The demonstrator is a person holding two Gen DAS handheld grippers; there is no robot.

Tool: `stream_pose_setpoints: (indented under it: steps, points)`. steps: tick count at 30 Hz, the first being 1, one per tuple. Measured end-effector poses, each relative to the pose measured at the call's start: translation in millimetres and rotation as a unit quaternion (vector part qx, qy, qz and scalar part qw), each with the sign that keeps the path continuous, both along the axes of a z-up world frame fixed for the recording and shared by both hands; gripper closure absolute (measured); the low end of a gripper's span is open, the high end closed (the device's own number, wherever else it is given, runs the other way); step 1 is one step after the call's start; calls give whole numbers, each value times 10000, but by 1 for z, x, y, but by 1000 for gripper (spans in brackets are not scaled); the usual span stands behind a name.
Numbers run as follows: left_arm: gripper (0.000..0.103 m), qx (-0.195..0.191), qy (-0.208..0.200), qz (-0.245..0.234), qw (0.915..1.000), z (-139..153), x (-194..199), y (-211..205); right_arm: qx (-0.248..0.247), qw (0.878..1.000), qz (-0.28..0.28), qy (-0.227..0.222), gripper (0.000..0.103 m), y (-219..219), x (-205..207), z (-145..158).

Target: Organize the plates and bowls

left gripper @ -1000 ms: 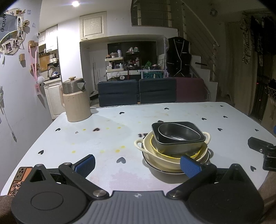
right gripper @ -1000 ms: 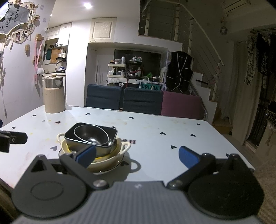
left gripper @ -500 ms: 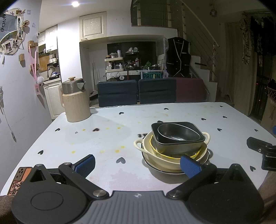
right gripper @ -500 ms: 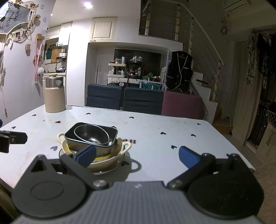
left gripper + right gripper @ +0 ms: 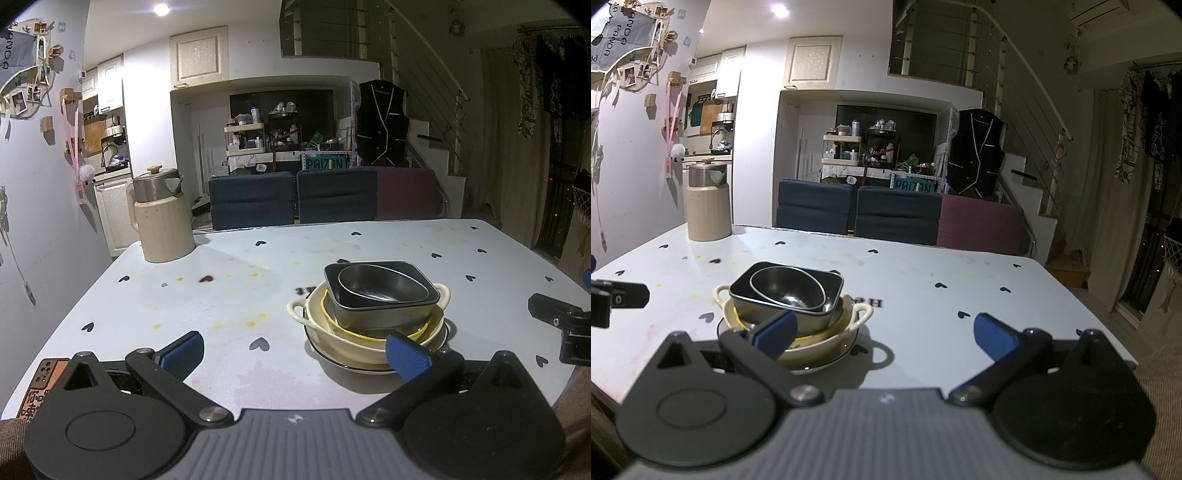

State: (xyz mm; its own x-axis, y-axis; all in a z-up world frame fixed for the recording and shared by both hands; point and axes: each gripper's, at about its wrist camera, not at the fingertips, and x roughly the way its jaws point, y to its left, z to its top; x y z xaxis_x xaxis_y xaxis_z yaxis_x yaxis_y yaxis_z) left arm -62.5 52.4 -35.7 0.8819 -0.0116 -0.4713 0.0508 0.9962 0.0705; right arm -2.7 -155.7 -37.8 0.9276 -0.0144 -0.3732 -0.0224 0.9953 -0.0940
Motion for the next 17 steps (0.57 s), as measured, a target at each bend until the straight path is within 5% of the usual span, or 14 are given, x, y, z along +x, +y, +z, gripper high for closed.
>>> stream_pose_setpoints:
  steps: [17]
  points:
    - [0,-3,-3,23,10000,1,0,-2,-1,10000,7,-5,0,-2,0,-1]
